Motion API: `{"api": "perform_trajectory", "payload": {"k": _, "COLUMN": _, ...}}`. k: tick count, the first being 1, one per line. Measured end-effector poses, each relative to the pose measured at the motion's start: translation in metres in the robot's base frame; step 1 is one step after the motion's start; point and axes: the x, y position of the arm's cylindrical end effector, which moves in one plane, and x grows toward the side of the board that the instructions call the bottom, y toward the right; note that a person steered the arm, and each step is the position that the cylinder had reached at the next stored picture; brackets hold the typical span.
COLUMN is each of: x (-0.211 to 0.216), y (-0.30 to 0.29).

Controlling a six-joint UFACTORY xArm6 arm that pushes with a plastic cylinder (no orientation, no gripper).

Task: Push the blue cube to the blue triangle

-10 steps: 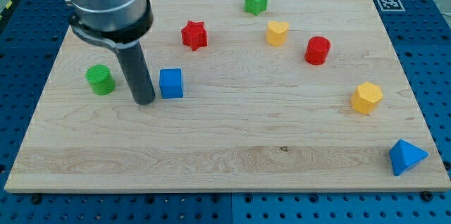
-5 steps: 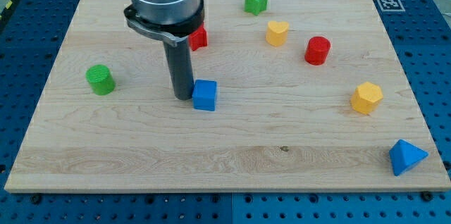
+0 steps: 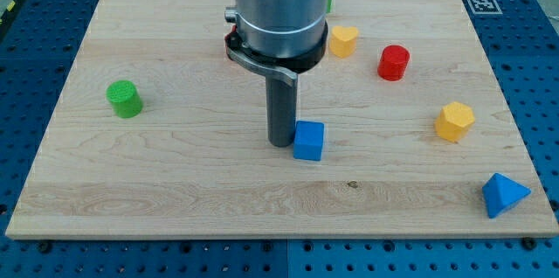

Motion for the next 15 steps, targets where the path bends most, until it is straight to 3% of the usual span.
{"api": "perform_trajectory", "payload": {"k": 3, "x": 0.015, "y": 0.045}}
{"api": "perform_trajectory", "payload": {"k": 4, "x": -0.011, "y": 0.046}}
{"api": "perform_trajectory", "payload": {"k": 5, "x": -0.005, "y": 0.07}}
{"api": "perform_trajectory", "payload": {"k": 10, "x": 0.076, "y": 0.108}}
{"api": "perform_trajectory", "payload": {"k": 14, "x": 0.045, "y": 0.137}}
{"api": "perform_trajectory", "payload": {"k": 15, "x": 0.06, "y": 0.158}}
